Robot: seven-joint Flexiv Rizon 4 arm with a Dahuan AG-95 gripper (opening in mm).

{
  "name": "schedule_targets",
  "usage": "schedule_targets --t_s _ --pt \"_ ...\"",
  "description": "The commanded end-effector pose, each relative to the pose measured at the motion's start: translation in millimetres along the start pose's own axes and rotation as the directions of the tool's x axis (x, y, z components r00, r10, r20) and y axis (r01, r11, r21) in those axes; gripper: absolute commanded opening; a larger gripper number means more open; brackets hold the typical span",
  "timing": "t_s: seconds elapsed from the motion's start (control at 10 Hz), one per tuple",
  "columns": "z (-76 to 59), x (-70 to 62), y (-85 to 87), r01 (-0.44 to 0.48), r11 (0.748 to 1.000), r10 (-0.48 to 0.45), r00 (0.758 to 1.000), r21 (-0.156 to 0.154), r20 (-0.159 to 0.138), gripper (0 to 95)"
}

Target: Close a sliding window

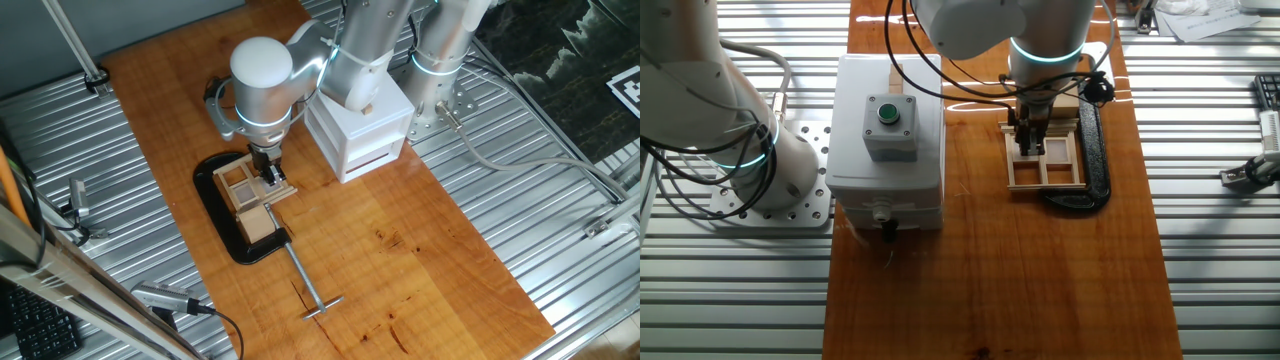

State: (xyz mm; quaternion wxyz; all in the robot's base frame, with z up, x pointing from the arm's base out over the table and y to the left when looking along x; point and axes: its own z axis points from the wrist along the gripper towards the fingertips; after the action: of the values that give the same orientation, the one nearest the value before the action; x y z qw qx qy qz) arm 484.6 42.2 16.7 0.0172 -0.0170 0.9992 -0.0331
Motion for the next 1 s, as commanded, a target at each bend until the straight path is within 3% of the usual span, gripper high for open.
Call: schedule_targets --t_s 0.1,1.0 --pt "1.0 -0.1 -0.3 0.001 1.000 -0.001 1.000 0.000 0.001 0.0" --pt "0.1 0.4 -2.2 0.010 1.000 -0.010 1.000 0.003 0.001 0.0"
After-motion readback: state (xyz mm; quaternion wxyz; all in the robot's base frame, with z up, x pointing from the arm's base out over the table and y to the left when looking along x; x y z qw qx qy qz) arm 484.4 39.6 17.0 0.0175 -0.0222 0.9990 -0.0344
